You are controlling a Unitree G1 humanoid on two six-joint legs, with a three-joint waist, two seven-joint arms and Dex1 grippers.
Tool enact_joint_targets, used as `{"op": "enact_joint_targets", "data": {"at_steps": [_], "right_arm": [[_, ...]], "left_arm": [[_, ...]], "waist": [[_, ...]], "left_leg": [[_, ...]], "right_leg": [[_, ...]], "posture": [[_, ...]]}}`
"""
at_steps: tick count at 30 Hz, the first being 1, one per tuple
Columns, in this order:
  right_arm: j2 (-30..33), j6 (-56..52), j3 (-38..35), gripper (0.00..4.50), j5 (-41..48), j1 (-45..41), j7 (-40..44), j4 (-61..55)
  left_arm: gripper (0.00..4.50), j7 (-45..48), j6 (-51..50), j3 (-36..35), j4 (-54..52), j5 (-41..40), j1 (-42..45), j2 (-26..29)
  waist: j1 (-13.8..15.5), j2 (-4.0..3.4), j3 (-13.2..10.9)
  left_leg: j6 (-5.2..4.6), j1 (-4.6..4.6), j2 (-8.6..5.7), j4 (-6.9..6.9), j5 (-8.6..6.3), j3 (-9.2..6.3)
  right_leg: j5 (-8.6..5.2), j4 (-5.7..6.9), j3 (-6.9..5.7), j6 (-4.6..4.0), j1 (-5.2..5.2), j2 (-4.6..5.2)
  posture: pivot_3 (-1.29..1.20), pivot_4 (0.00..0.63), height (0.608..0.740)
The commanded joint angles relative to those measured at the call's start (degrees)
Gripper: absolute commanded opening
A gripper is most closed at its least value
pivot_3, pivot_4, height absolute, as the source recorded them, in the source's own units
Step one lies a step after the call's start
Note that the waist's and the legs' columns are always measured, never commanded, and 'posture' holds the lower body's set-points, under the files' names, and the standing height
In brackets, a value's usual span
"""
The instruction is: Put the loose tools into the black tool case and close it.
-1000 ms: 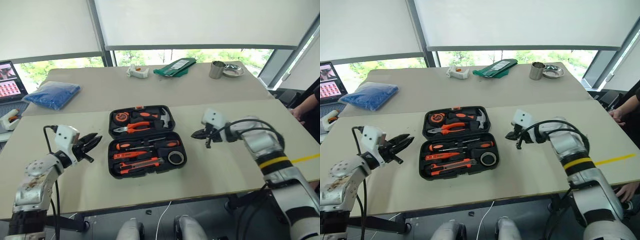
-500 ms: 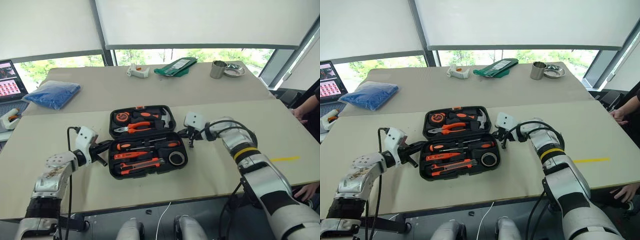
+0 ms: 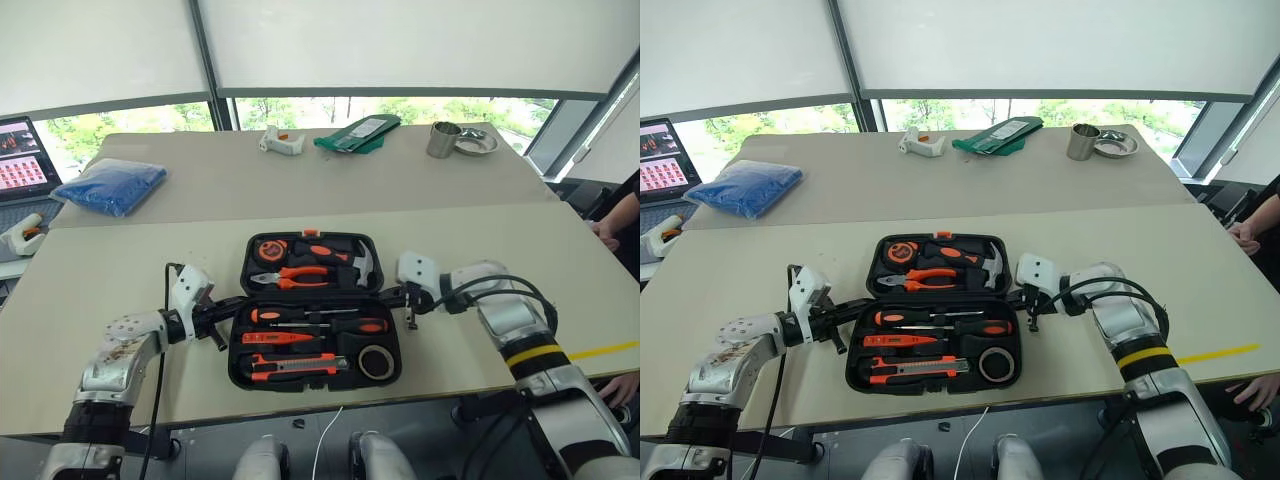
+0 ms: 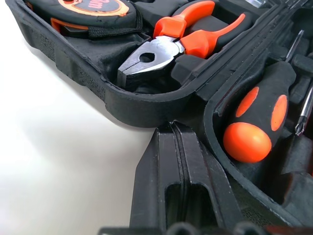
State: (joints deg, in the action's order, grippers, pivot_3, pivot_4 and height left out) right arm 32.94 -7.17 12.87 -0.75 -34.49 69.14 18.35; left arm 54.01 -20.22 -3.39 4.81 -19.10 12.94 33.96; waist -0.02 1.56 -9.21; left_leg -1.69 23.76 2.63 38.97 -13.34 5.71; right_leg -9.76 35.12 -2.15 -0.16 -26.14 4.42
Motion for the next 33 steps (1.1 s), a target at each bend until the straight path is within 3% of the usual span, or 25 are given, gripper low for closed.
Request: {"op": "enact_joint_targets", "data": {"at_steps": [1, 9, 11, 13, 14, 16, 19, 24, 26, 33], "right_arm": [[1.27, 2.44, -0.09, 0.0, 0.12, 1.29, -0.81, -4.19], [5.01, 3.17, -3.62, 0.0, 2.33, 1.75, -1.54, -3.21], [6.77, -3.01, -5.12, 0.0, 5.37, 2.38, 0.84, -6.03], [9.08, -7.92, -6.22, 0.59, 7.11, 2.49, 2.16, -8.5], [10.15, -9.75, -6.54, 0.85, 8.04, 2.71, 2.9, -9.69], [12.98, -17.92, -7.32, 1.46, 10.22, 2.49, 4.15, -12.97], [14.3, -38.15, -8.46, 2.58, 13.26, -0.92, -0.24, -18.52], [11.88, -62.97, -6.13, 4.3, 16.85, -11.88, -5.77, -17.8], [9.69, -68.42, -6.57, 4.5, 18.32, -15.31, -7.84, -15.47], [2.57, -68.95, -4.97, 4.5, 16.34, -22.63, -16.83, -3.63]], "left_arm": [[0.05, -2.22, -3.58, 1.84, -7.35, -1.42, -1.64, -1.82], [0.05, -3.2, -5.93, -1.49, -9.67, -2.17, -3.09, 0.3], [0.05, -2.59, -7.33, -3.39, -8.83, -2.82, -1.96, 2.82], [0.0, -1.13, -9.76, -5.41, -7.91, -4.26, -0.75, 6.06], [0.26, 0.08, -11.46, -6.0, -7.79, -5.34, -0.42, 7.62], [0.71, 1.27, -26.06, -5.02, -7.94, -7.85, 1.62, 14.38], [1.9, 2.54, -40.51, -3.11, -8.26, -11.4, 6.76, 20.85], [3.74, -3.01, -56.14, -4.38, -3.15, -15.25, 19.67, 16.86], [4.45, -5.15, -58.79, -4.82, -1.96, -15.66, 22.51, 14.69], [4.48, -11.96, -57.42, -2.43, 0.4, -12.35, 26.73, 8.67]], "waist": [[0.09, 0.0, 0.0], [0.33, 0.01, 0.0], [0.35, 0.01, -0.01], [0.33, 0.02, -0.01], [0.34, 0.02, -0.01], [0.31, 0.02, -0.01], [-0.01, 0.02, -0.02], [-0.03, 0.05, -0.03], [-0.08, 0.06, -0.02], [-0.41, 0.09, -0.04]], "left_leg": [[0.01, -0.01, -0.01, 0.01, 0.01, 0.0], [0.05, -0.03, -0.01, 0.11, 0.05, -0.06], [0.06, -0.03, -0.01, 0.11, 0.06, -0.08], [0.06, -0.03, 0.01, 0.11, 0.06, -0.17], [0.06, -0.03, 0.02, 0.11, 0.06, -0.23], [0.06, -0.04, 0.04, 0.11, 0.06, -0.33], [0.06, -0.06, 0.06, 0.1, 0.06, -0.38], [0.07, -0.1, -0.02, 0.19, 0.11, -0.42], [0.07, -0.11, -0.02, 0.2, 0.12, -0.47], [0.06, 0.0, -0.14, 0.19, 0.13, -0.5]], "right_leg": [[0.0, 0.0, 0.01, 0.01, 0.0, 0.0], [-0.1, 0.05, 0.04, 0.18, 0.02, -0.03], [-0.1, 0.05, 0.03, 0.18, 0.02, -0.04], [-0.1, 0.06, 0.03, 0.16, 0.01, -0.05], [-0.1, 0.06, 0.03, 0.17, -0.01, -0.07], [-0.12, 0.05, 0.03, 0.19, 0.0, -0.07], [-0.19, 0.09, 0.04, 0.3, -0.03, -0.08], [-0.18, 0.26, 0.07, 0.3, 0.0, -0.06], [-0.2, 0.3, 0.07, 0.27, 0.01, -0.1], [-0.02, 0.34, 0.09, -0.05, -0.04, -0.05]], "posture": [[0.0, 0.15, 0.74], [0.0, 0.15, 0.74], [0.0, 0.15, 0.74], [0.0, 0.15, 0.74], [0.0, 0.15, 0.74], [0.0, 0.15, 0.74], [0.0, 0.15, 0.74], [0.0, 0.15, 0.74], [0.0, 0.15, 0.74], [0.0, 0.15, 0.74]]}}
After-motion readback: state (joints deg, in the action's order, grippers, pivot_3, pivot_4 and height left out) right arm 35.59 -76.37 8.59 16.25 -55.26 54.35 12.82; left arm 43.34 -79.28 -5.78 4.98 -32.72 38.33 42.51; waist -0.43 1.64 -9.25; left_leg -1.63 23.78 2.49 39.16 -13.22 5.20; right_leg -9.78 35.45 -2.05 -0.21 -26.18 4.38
